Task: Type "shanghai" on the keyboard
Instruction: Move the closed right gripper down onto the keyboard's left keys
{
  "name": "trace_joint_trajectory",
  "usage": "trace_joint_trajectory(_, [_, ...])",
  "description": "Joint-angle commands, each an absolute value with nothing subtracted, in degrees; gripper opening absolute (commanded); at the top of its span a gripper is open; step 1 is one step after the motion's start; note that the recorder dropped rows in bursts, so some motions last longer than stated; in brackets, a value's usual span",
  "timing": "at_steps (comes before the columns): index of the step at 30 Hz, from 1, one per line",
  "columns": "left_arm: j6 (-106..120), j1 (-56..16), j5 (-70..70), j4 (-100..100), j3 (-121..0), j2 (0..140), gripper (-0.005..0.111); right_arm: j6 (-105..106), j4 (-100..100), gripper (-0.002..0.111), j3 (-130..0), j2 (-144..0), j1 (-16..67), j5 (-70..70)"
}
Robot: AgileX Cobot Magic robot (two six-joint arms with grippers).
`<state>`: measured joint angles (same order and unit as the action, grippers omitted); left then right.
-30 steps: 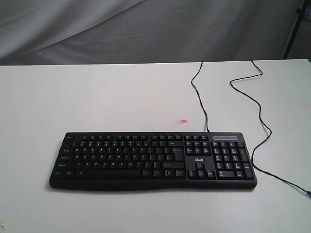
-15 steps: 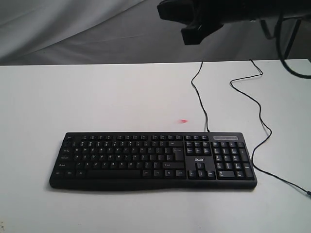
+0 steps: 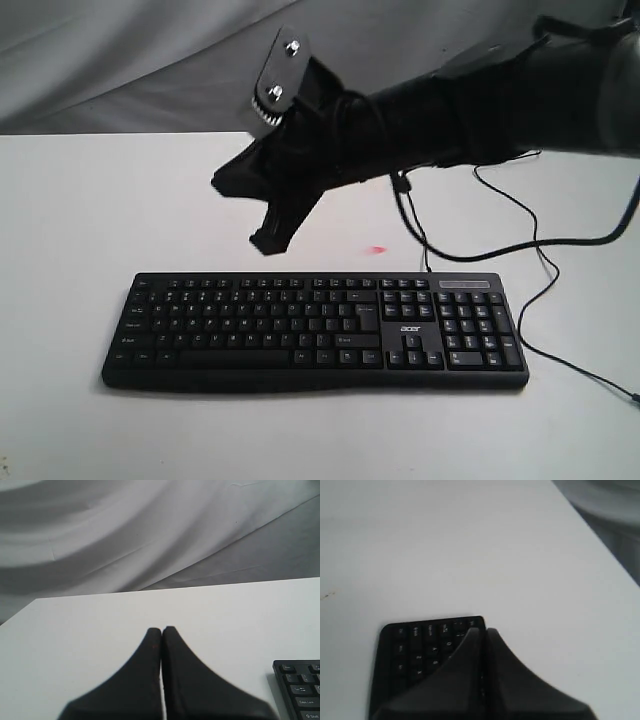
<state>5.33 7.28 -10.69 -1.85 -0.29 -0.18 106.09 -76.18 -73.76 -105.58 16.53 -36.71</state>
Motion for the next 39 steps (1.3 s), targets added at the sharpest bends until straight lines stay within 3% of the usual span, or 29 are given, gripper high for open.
trace_joint_trajectory(1, [5.2, 7.1, -10.3, -1.8, 0.0, 0.0, 0.001, 106.4, -75.9, 0.000, -74.1, -108.7, 19.2, -36.5])
trace_joint_trajectory(16, [5.2, 7.1, -10.3, -1.8, 0.0, 0.0, 0.001, 82.3, -54.0, 0.000, -85.0, -117.6, 24.9, -35.9])
trace_joint_trajectory(39, [5.2, 7.1, -10.3, -1.8, 0.0, 0.0, 0.001, 79.1, -49.2, 0.000, -91.8, -126.6, 29.9, -31.7])
